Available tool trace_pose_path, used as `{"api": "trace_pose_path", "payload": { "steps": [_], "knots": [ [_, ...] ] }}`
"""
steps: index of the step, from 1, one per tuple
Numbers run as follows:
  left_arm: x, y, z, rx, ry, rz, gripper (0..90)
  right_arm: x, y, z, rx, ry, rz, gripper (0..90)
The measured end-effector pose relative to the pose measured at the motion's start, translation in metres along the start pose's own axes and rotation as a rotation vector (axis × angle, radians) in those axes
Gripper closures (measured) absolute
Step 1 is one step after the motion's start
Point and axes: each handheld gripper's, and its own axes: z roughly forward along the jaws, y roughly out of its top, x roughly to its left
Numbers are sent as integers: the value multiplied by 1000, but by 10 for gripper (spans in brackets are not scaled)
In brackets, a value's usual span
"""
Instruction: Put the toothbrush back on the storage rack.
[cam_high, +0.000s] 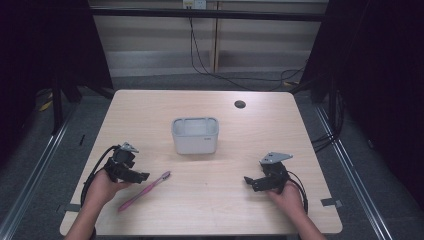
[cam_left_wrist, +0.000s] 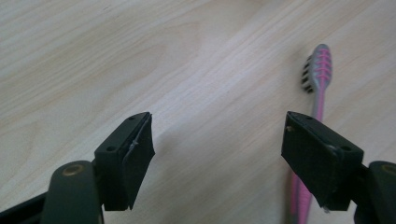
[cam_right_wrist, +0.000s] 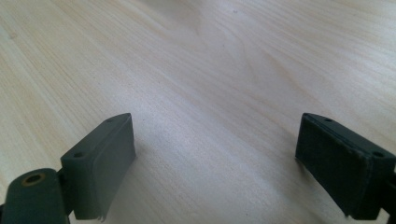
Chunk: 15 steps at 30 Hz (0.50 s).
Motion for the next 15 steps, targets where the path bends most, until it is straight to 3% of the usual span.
{"api": "trace_pose_path", "payload": {
  "steps": [5, 12, 15],
  "knots": [
    [-6, 8, -7, 9, -16, 20, 263, 0, 0, 0, -1, -2, -1, 108],
    [-22, 20, -10, 66, -56, 89, 286, 1, 0, 0, -1, -10, 1, 107],
    [-25, 21, -9, 79, -61, 93, 291, 1, 0, 0, -1, -11, 2, 107]
  ]
}}
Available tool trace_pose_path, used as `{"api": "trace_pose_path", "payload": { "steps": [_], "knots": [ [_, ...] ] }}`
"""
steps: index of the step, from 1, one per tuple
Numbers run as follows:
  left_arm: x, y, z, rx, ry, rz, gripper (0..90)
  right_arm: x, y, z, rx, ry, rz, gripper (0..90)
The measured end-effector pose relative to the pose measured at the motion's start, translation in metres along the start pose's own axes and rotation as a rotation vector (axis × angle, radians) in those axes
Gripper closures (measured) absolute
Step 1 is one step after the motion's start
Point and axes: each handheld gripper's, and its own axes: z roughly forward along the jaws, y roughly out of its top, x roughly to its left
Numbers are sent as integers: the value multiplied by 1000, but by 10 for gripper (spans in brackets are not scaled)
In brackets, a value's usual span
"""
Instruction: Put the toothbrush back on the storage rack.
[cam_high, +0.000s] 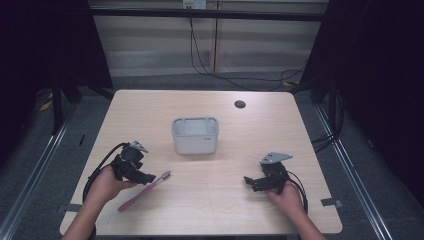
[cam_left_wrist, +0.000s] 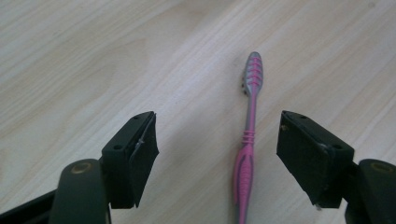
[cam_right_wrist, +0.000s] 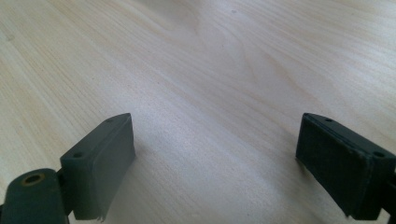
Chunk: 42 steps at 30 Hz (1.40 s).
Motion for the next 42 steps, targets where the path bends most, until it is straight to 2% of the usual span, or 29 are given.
{"api": "trace_pose_path", "payload": {
  "steps": [4, 9, 13, 21, 34, 42],
  "knots": [
    [-5, 4, 3, 22, -15, -3, 307, 0, 0, 0, -1, 2, 1, 107],
    [-9, 7, 6, 41, -21, 19, 333, 0, 0, 0, -1, 1, 1, 107],
    [-11, 10, 10, 55, -28, 11, 359, 0, 0, 0, -1, 1, 1, 107],
    [-14, 14, 23, 103, -39, 26, 438, 0, 0, 0, -1, 0, 2, 106],
    [-14, 14, 34, 130, -35, 40, 580, 0, 0, 0, -1, 0, 2, 106],
    [-13, 16, 37, 136, -32, 25, 626, 0, 0, 0, -1, 0, 2, 106]
  ]
}}
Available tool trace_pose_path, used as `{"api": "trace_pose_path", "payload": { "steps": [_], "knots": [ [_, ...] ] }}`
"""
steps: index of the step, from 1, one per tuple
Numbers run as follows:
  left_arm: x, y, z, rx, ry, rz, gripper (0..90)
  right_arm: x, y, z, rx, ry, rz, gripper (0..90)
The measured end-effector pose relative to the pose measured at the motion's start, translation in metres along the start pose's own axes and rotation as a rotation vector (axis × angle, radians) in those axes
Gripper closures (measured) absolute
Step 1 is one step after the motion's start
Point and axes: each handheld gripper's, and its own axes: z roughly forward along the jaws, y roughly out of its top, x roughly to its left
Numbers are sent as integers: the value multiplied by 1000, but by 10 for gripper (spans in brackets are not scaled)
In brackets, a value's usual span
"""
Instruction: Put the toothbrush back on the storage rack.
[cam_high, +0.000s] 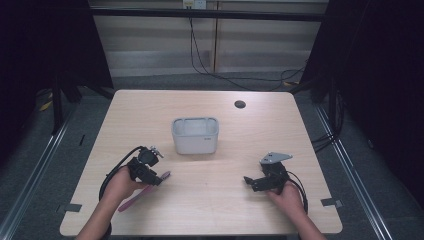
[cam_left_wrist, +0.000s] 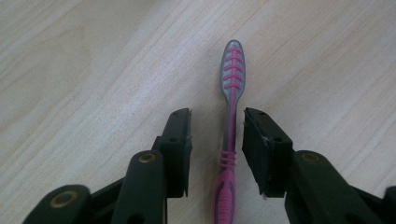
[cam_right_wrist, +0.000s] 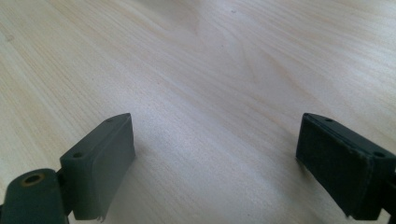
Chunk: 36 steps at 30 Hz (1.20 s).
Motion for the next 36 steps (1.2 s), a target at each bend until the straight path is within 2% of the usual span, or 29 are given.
{"api": "trace_pose_path", "payload": {
  "steps": [12, 22, 24, 28, 36],
  "knots": [
    [1, 0, 4, 10, 1, -11, 675, 0, 0, 0, 0, 0, 0, 106],
    [1, 1, 5, 14, 24, -3, 834, 0, 0, 0, 0, 0, 0, 106],
    [2, 0, 2, 2, 43, -11, 836, 0, 0, 0, 0, 0, 0, 106],
    [5, -1, -5, -31, 48, -37, 838, 0, 0, 0, 0, 0, 0, 106],
    [9, -2, -17, -62, 49, -72, 842, 0, 0, 0, 0, 0, 0, 106]
  ]
}}
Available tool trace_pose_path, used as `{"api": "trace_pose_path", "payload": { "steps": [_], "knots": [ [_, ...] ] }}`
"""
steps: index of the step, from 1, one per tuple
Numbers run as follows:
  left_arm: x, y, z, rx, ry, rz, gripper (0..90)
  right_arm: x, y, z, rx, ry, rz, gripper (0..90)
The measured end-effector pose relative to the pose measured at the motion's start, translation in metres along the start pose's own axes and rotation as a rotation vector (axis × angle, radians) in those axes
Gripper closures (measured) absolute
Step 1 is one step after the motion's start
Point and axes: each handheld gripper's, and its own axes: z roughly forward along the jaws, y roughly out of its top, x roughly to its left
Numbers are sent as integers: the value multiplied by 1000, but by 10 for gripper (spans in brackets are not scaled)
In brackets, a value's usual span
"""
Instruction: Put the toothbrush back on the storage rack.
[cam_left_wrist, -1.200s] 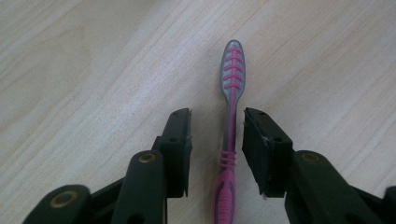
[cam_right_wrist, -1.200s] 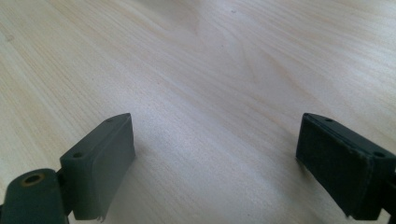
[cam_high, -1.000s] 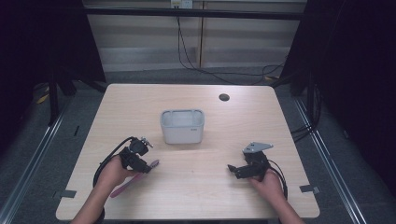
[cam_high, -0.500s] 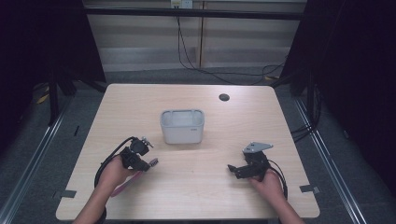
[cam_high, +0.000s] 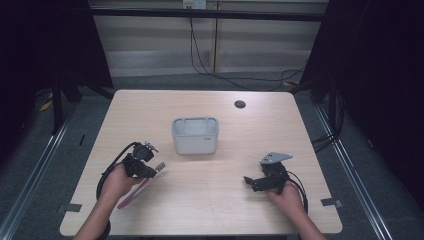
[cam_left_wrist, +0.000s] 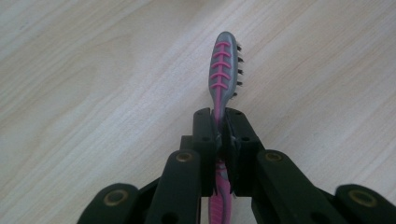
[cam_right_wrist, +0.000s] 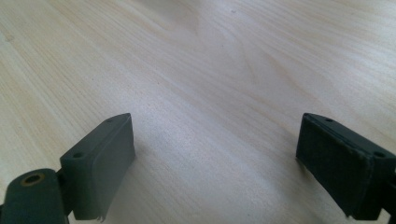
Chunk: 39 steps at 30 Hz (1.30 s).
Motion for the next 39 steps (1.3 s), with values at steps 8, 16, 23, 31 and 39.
{"api": "trace_pose_path", "payload": {
  "steps": [8, 16, 23, 31, 39],
  "knots": [
    [4, 3, -16, -58, -4, -28, 843, 0, 0, 0, 0, 0, 0, 106],
    [4, 7, -29, -112, 0, -33, 843, 0, 0, 0, 0, 0, 0, 106],
    [9, 5, -39, -187, 3, -69, 844, 0, 0, 0, 0, 0, 0, 106],
    [10, 4, -48, -278, 9, -96, 844, 0, 0, 0, 0, 0, 0, 106],
    [9, 6, -57, -358, 14, -109, 844, 0, 0, 0, 0, 0, 0, 106]
  ]
}}
